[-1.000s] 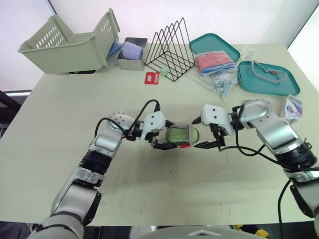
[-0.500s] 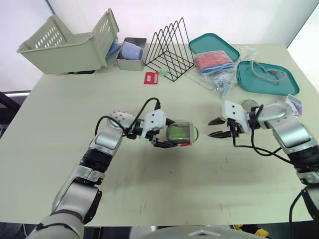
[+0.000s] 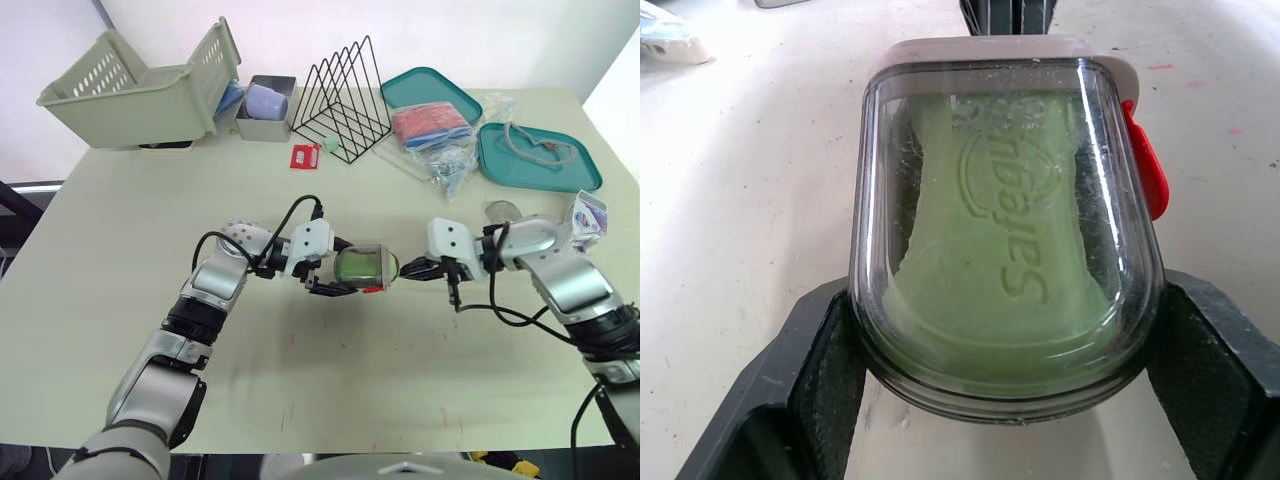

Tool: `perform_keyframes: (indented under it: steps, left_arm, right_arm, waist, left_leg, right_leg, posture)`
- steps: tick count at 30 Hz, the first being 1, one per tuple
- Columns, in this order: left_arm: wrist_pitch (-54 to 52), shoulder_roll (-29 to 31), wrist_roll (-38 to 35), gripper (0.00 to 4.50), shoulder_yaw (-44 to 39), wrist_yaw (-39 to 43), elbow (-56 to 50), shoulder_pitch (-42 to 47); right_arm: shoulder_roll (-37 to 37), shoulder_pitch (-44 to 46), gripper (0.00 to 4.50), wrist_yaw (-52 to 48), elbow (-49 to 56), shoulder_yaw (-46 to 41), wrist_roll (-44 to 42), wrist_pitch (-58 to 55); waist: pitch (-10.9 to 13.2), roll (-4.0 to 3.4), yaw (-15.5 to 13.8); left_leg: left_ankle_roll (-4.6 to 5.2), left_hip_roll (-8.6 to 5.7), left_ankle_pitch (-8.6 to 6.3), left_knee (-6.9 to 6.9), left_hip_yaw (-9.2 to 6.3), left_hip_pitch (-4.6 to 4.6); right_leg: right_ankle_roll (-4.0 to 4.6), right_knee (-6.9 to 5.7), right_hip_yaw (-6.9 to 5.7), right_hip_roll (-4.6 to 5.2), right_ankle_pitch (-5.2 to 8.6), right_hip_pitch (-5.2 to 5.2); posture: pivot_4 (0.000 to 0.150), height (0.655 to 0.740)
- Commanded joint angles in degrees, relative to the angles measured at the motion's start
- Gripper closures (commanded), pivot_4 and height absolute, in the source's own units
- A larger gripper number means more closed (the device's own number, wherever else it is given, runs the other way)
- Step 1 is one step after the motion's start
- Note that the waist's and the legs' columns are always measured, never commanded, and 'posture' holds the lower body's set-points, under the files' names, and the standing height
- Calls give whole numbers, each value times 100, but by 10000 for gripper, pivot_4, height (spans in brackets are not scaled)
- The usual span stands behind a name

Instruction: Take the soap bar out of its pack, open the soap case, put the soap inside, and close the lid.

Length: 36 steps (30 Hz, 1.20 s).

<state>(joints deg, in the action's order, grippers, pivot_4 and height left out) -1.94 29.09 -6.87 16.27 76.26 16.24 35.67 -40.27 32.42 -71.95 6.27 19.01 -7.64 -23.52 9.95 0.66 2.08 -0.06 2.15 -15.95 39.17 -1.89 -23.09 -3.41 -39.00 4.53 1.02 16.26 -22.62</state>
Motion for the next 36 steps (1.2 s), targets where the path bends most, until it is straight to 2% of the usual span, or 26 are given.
perform_keyframes:
  steps: [1,10,11,14,17,18,20,28,30,33,36]
  left_arm:
    - [95,-40,-55,10884,-26,10,-135,115]
    - [154,-29,-49,10884,-44,-24,-136,70]
    - [167,-30,-49,10884,-54,-42,-140,64]
    - [177,-35,-70,10884,-76,-72,-169,51]
    - [175,-42,-106,10884,-81,-72,-241,33]
    - [174,-44,-114,10884,-79,-69,-267,25]
    - [181,-50,-126,10884,-74,-63,-318,5]
    - [129,-160,-134,10884,-56,-145,-526,-32]
    - [131,-177,-131,10884,-49,-155,-538,-32]
    - [120,-192,-135,10884,-31,-160,-569,-36]
    - [114,-209,-128,10884,-16,-162,-588,-44]
  right_arm:
    - [42,134,44601,17,300,1,-19,35]
    - [-199,65,44601,-28,4,-306,-160,-258]
    - [-267,25,39464,-48,-47,-412,-266,-443]
    - [-456,-55,28159,-167,-238,-729,-663,-991]
    - [-549,-124,12601,-219,-459,-1099,-1183,-1805]
    - [-608,-163,9894,-277,-488,-1140,-1303,-2026]
    - [-656,-235,393,-296,-471,-1269,-1671,-2695]
    - [-355,-388,393,305,-459,-2054,-3229,-5672]
    - [-68,-335,393,604,-471,-2389,-3505,-6245]
    - [443,-204,393,1108,-524,-2941,-3716,-6777]
    - [712,-209,393,1502,-432,-3140,-3992,-6898]
  waist:
    - [0,0,1]
    - [0,0,-6]
    - [0,0,-11]
    - [0,0,-23]
    - [0,0,-23]
    - [0,0,-23]
    - [0,0,-21]
    - [0,0,-13]
    - [0,0,-11]
    - [0,0,-1]
    - [0,0,-10]
  left_leg:
    - [0,0,0,0,0,0]
    - [0,0,0,0,0,0]
    - [0,0,0,0,0,0]
    - [0,0,0,1,0,-1]
    - [0,0,0,1,0,-1]
    - [0,0,0,1,0,-1]
    - [0,0,0,0,-1,-1]
    - [1,0,0,1,-1,-3]
    - [1,0,0,1,-2,-3]
    - [1,-1,0,0,-2,-3]
    - [1,-1,0,0,-2,-4]
  right_leg:
    - [0,0,0,0,0,0]
    - [0,0,0,0,0,0]
    - [0,0,0,0,0,0]
    - [0,1,0,1,0,1]
    - [0,1,0,0,0,1]
    - [0,0,0,0,0,1]
    - [0,0,0,-1,0,1]
    - [0,-1,1,0,0,1]
    - [0,0,1,-1,0,1]
    - [0,-1,1,-2,0,1]
    - [0,-1,1,-2,0,0]
  posture:
    - [1500,7400]
    - [1500,7400]
    - [1500,7400]
    - [1500,7400]
    - [1500,7400]
    - [1500,7400]
    - [1500,7400]
    - [1500,7400]
    - [1500,7400]
    - [1500,7400]
    - [1500,7400]
